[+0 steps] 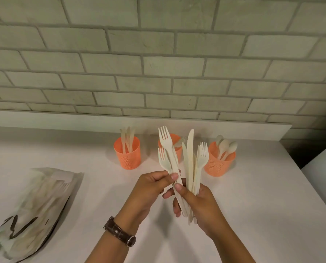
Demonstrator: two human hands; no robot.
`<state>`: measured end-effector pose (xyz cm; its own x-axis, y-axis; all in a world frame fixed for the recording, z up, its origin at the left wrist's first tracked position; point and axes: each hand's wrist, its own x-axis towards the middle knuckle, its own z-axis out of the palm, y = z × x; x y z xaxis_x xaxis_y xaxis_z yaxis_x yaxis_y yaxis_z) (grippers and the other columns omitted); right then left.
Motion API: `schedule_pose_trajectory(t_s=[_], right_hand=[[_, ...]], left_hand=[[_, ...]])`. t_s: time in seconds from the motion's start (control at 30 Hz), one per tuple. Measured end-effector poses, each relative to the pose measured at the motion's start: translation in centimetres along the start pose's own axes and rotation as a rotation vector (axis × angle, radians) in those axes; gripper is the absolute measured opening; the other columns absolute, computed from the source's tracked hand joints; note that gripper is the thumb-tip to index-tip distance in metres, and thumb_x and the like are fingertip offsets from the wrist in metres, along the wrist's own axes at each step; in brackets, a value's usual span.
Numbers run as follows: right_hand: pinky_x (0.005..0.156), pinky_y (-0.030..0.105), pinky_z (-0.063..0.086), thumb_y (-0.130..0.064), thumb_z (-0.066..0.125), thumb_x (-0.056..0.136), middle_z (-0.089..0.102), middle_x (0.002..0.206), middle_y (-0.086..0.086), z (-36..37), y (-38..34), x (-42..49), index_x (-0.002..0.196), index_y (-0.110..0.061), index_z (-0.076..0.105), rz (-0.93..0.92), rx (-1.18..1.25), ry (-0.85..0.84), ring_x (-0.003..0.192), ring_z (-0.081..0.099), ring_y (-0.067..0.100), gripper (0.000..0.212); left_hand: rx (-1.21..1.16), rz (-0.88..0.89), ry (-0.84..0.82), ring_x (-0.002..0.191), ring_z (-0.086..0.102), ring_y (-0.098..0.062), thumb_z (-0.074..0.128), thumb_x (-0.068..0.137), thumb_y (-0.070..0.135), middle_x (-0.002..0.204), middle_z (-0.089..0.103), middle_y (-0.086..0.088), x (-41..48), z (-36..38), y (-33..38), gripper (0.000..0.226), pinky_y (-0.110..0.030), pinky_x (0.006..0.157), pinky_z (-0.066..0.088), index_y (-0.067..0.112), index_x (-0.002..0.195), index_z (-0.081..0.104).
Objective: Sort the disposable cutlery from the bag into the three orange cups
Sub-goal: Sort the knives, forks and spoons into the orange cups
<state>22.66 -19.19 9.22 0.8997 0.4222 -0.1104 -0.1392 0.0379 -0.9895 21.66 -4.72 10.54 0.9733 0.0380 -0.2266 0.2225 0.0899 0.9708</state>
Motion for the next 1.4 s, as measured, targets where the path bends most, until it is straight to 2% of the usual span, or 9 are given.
schedule_pose_trajectory(t_s=[0.3,0.4,0.6,0.77,0.87,0.93,1.07,1.23,1.4], right_hand=[[0.066,0.037,0.059,-0.022,0.054,0.092,0.076,0.088,0.01,-2.0,1.3,0.0,0.105,-0.007,0.062,0.119,0.053,0.19,0.075,0.072,0.031,0.021],[0.057,0.031,0.057,-0.024,0.056,0.092,0.075,0.084,0.009,-3.1,1.7,-0.3,0.102,-0.007,0.061,0.139,0.001,0.256,0.064,0.07,0.028,0.02],[0.043,0.027,0.032,-0.024,0.058,0.092,0.063,0.058,0.004,-4.7,2.2,-0.2,0.09,-0.013,0.062,0.133,-0.123,0.335,0.033,0.038,0.018,0.012],[0.043,0.026,0.029,-0.021,0.059,0.091,0.059,0.056,0.005,-5.1,2.4,0.2,0.087,-0.013,0.063,0.12,-0.087,0.361,0.033,0.034,0.018,0.01],[0.041,0.027,0.03,-0.021,0.059,0.091,0.059,0.056,0.004,-5.1,2.5,0.3,0.087,-0.012,0.063,0.125,-0.083,0.364,0.033,0.034,0.018,0.01],[0.041,0.027,0.03,-0.021,0.06,0.091,0.059,0.056,0.003,-5.1,2.5,0.3,0.088,-0.012,0.063,0.129,-0.083,0.361,0.034,0.035,0.019,0.01],[0.042,0.027,0.031,-0.021,0.061,0.09,0.059,0.056,0.002,-4.9,2.4,0.4,0.089,-0.012,0.063,0.128,-0.102,0.347,0.034,0.035,0.018,0.009],[0.042,0.026,0.03,-0.022,0.062,0.089,0.059,0.056,0.002,-4.5,2.2,0.4,0.09,-0.013,0.063,0.132,-0.108,0.333,0.034,0.035,0.018,0.009],[0.041,0.026,0.029,-0.018,0.065,0.086,0.057,0.055,0.002,-4.2,1.9,0.1,0.092,-0.014,0.064,0.128,-0.077,0.319,0.035,0.034,0.016,0.008]], left_hand=[[-0.046,0.072,0.17,0.065,0.047,-0.011,0.061,0.087,0.016,0.067,0.06,0.0,3.9,-0.6,0.6,0.016,-0.019,0.07,0.046,0.005,0.083,0.073],[0.033,0.161,0.276,0.061,0.048,-0.008,0.061,0.088,0.016,0.056,0.058,0.009,7.1,-1.5,1.4,0.02,-0.021,0.072,0.043,0.01,0.07,0.068],[0.277,0.338,0.486,0.063,0.043,-0.018,0.063,0.086,0.02,0.066,0.054,-0.017,13.5,-1.7,2.2,0.033,-0.018,0.053,0.031,-0.01,0.072,0.059],[0.429,0.285,0.448,0.05,0.032,-0.014,0.062,0.086,0.014,0.052,0.039,-0.005,16.6,-1.0,0.2,0.04,-0.026,0.051,0.026,0.008,0.053,0.039],[0.459,0.194,0.408,0.068,0.05,-0.015,0.066,0.082,0.01,0.075,0.059,-0.003,16.4,-0.4,-1.0,0.005,-0.024,0.061,0.035,0.006,0.082,0.067],[0.404,0.179,0.397,0.084,0.055,-0.015,0.068,0.08,0.007,0.091,0.061,0.004,15.8,-0.4,-1.5,0.029,-0.019,0.069,0.039,0.006,0.109,0.065],[0.334,0.187,0.412,0.059,0.048,-0.008,0.067,0.08,0.002,0.082,0.063,0.003,15.1,-0.9,-2.2,0.034,-0.002,0.05,0.038,0.009,0.113,0.064],[0.379,0.172,0.414,0.068,0.051,-0.011,0.065,0.082,0.006,0.114,0.067,-0.006,14.8,-1.7,-2.9,0.034,-0.008,0.065,0.043,0.004,0.116,0.064],[0.402,0.243,0.442,0.07,0.055,-0.002,0.062,0.084,0.007,0.105,0.069,-0.005,13.9,-1.6,-1.7,0.022,0.003,0.06,0.038,0.006,0.106,0.068]])
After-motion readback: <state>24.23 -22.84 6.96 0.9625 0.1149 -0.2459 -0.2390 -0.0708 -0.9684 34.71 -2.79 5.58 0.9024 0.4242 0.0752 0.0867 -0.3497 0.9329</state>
